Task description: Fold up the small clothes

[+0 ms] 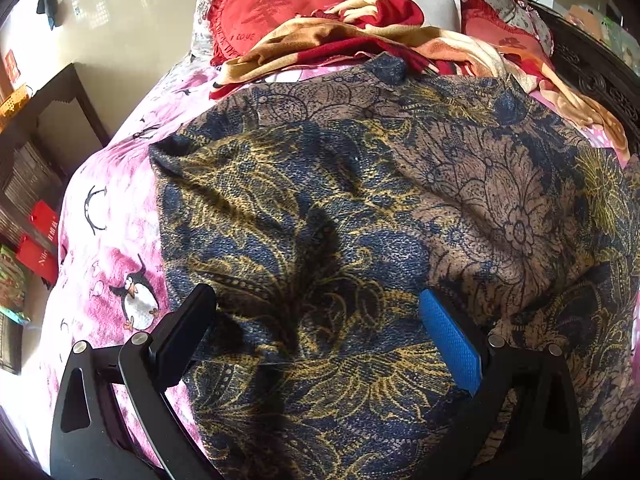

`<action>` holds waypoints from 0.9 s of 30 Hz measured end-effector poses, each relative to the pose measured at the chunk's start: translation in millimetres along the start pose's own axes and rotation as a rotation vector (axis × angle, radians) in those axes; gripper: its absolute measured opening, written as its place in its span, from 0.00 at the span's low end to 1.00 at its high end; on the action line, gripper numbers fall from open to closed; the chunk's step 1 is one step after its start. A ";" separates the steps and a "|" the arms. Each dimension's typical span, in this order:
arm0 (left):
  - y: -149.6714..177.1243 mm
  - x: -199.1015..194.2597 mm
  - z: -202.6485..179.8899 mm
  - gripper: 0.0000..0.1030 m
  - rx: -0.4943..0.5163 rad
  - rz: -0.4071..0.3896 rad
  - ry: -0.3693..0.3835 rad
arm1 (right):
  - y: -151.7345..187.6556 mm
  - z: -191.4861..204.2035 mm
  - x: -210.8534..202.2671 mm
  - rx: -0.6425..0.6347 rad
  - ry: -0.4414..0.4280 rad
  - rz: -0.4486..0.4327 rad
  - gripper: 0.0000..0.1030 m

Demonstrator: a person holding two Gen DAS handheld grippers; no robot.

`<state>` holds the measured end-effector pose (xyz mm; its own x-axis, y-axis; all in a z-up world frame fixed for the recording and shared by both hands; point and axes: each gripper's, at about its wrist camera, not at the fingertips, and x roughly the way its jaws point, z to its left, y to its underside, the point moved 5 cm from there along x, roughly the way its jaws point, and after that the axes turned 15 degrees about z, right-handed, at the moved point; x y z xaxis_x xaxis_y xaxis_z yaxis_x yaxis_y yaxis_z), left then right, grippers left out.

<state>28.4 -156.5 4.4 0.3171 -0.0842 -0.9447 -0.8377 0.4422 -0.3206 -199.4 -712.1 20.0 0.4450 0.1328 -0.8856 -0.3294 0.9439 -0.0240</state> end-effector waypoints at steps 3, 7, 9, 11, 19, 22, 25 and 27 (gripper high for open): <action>-1.3 0.7 -1.4 0.99 -0.004 0.003 -0.001 | -8.0 6.3 8.6 -0.011 0.037 0.012 0.53; -0.3 0.1 -3.8 0.99 -0.002 0.007 -0.001 | -12.8 15.3 17.9 -0.081 0.024 0.011 0.08; 1.2 -2.3 -3.5 0.99 0.008 0.003 -0.006 | -8.6 13.9 10.2 -0.065 -0.009 -0.027 0.04; 2.0 -6.1 -0.8 0.99 0.013 -0.008 -0.014 | -0.7 15.9 -14.2 -0.092 -0.039 -0.117 0.04; 4.7 -17.9 22.1 0.99 -0.064 -0.033 0.028 | 54.9 23.9 -155.9 -0.199 -0.158 -0.389 0.04; 7.2 -23.9 26.1 0.99 -0.066 -0.046 0.036 | 76.3 42.2 -187.6 -0.261 -0.184 -0.413 0.04; 9.0 -31.1 30.9 0.99 -0.072 -0.059 0.043 | 105.1 79.7 -207.3 -0.387 -0.175 -0.413 0.04; 10.5 -38.1 37.0 0.99 -0.085 -0.075 0.052 | 123.3 115.7 -211.8 -0.487 -0.173 -0.406 0.04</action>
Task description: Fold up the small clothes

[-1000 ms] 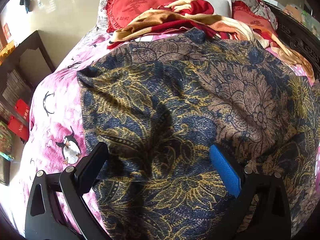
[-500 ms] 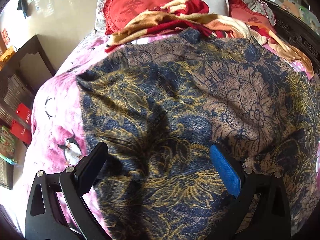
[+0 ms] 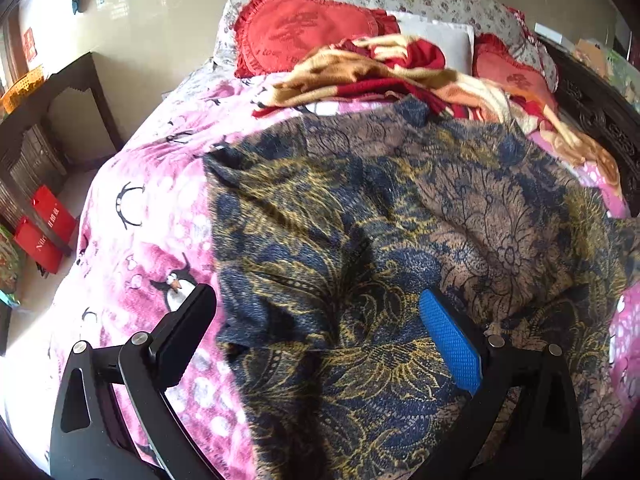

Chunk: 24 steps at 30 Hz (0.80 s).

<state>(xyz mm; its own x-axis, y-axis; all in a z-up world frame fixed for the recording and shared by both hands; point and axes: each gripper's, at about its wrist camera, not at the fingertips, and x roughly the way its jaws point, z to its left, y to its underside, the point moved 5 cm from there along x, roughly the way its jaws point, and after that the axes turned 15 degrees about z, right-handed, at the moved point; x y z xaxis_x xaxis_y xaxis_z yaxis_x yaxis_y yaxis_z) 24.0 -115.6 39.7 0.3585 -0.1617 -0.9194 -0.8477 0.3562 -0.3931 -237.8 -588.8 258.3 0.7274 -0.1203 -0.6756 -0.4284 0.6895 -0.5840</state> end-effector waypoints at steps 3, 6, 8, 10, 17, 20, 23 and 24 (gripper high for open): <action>0.5 -10.0 12.1 0.99 -0.026 -0.022 0.004 | 4.7 78.2 16.5 -0.159 -0.063 0.055 0.04; 2.0 -16.8 26.0 0.99 -0.063 -0.031 0.013 | 26.9 154.2 50.7 -0.312 -0.126 0.135 0.04; 3.2 -19.3 34.9 0.99 -0.081 -0.031 0.013 | 50.8 198.2 80.3 -0.398 -0.150 0.190 0.04; 4.8 -20.6 42.0 0.99 -0.090 -0.030 0.007 | 85.7 234.2 117.6 -0.460 -0.190 0.272 0.04; 10.1 -20.3 50.9 0.99 -0.068 -0.020 -0.011 | 226.7 270.1 230.3 -0.554 -0.233 0.663 0.06; 9.4 -18.1 50.6 0.99 -0.059 -0.028 -0.024 | 233.5 247.0 220.8 -0.534 -0.220 0.651 0.25; 6.9 -11.4 47.4 0.99 -0.083 -0.013 0.002 | 207.9 229.1 199.4 -0.486 -0.211 0.549 0.36; 6.3 -9.6 45.7 0.99 -0.091 -0.008 0.012 | 195.0 226.1 194.7 -0.465 -0.214 0.514 0.39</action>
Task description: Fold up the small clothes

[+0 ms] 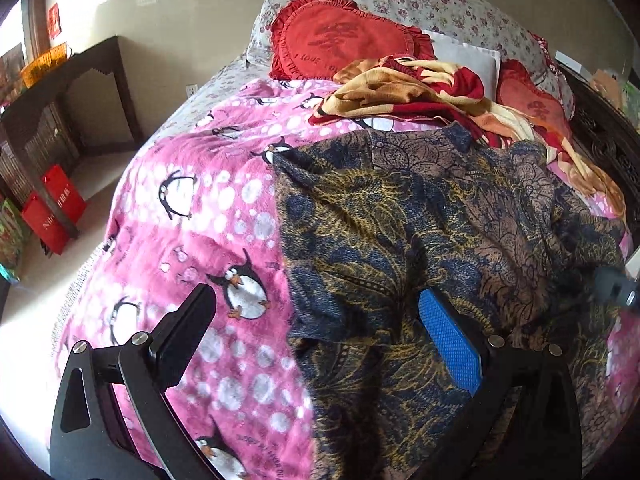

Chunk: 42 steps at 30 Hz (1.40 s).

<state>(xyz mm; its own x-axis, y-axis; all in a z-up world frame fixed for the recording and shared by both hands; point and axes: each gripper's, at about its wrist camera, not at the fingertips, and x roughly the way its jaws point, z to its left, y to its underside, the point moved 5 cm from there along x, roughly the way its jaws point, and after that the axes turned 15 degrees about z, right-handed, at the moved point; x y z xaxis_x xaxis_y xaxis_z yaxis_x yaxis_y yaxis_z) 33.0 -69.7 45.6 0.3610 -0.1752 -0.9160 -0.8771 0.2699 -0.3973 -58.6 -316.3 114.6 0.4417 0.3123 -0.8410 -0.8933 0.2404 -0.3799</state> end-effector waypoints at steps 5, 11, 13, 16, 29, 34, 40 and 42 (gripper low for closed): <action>2.7 1.5 -11.9 0.99 0.020 0.008 0.009 | -43.8 -19.9 -14.2 0.092 -0.025 -0.093 0.48; 0.7 -1.7 -4.9 0.99 0.024 0.001 -0.013 | -102.7 -23.1 43.3 0.150 0.007 -0.023 0.41; -0.9 -5.8 4.6 0.99 0.010 -0.015 -0.021 | -109.2 -17.4 47.5 0.117 0.069 -0.024 0.13; -4.2 -8.1 22.9 0.99 -0.033 -0.034 -0.036 | -103.4 28.3 31.9 -0.022 -0.030 -0.091 0.12; -17.8 -9.9 33.8 0.99 -0.086 -0.048 0.030 | -22.1 19.5 7.1 -0.086 -0.071 0.027 0.45; -46.0 -2.2 -0.3 0.99 0.029 -0.073 0.035 | 25.2 -10.0 -21.0 -0.014 -0.052 -0.006 0.48; -80.0 30.4 -36.8 0.95 0.117 -0.022 0.038 | 66.4 -48.5 -49.3 0.122 -0.061 -0.042 0.49; -83.7 40.7 -51.0 0.61 0.159 0.012 0.053 | 74.2 -58.4 -54.4 0.152 -0.059 -0.055 0.49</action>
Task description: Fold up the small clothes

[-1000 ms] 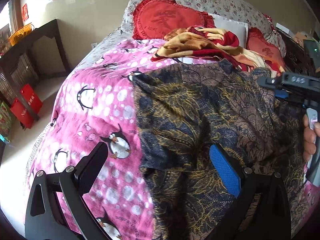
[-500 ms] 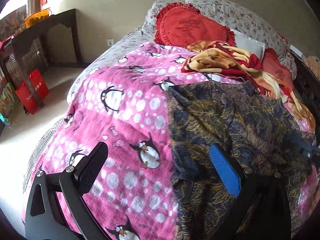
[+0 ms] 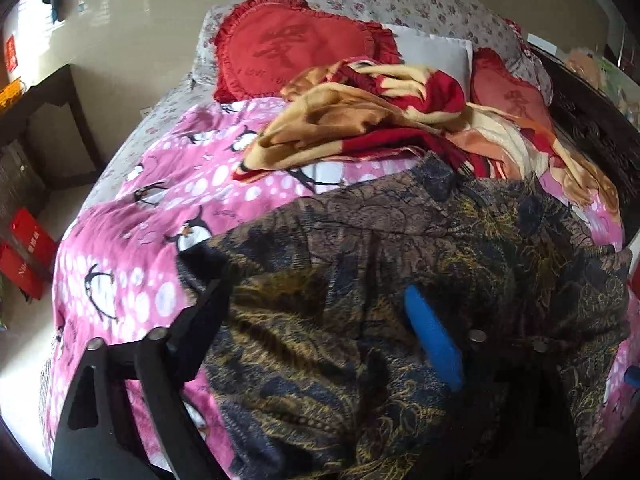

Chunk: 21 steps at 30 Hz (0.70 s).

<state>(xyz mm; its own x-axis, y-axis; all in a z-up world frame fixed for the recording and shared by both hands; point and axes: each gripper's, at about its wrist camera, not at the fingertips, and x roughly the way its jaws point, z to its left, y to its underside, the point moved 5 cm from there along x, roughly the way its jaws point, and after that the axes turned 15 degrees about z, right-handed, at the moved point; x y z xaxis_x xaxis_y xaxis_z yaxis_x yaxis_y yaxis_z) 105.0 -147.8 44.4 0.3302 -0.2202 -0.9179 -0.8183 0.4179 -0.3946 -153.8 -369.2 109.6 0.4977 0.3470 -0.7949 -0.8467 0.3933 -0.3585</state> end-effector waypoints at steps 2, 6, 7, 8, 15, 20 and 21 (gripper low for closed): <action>-2.6 10.0 -11.7 0.25 0.019 0.058 0.040 | 3.1 -5.8 -5.1 0.019 -0.002 -0.014 0.49; -2.9 -15.8 -18.9 0.09 0.027 0.041 0.090 | 2.2 -13.4 -12.2 0.040 -0.007 -0.046 0.49; -1.6 -27.3 -17.6 0.09 0.024 0.030 0.116 | 2.8 -15.5 -15.4 0.038 -0.010 -0.053 0.49; -0.3 -38.8 -14.3 0.08 0.021 0.022 0.142 | 1.8 -16.2 -16.7 0.037 -0.013 -0.059 0.49; 19.8 -58.1 31.0 0.11 -0.069 0.066 0.129 | -4.5 -19.1 -11.6 0.033 0.019 -0.069 0.49; 47.9 -13.1 43.1 0.12 -0.112 0.196 0.093 | -7.0 -25.3 -5.9 0.039 0.184 -0.028 0.49; 51.0 -13.5 44.7 0.16 -0.116 0.183 0.092 | -6.8 -27.6 -6.4 0.042 0.200 -0.026 0.49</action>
<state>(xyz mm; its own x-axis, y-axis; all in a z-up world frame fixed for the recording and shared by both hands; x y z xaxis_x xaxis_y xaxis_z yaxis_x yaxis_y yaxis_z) 79.8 -84.1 34.8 0.1310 -0.2318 -0.9639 -0.9111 0.3552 -0.2093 -156.4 -397.5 103.7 0.4683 0.1625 -0.8685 -0.8235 0.4366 -0.3623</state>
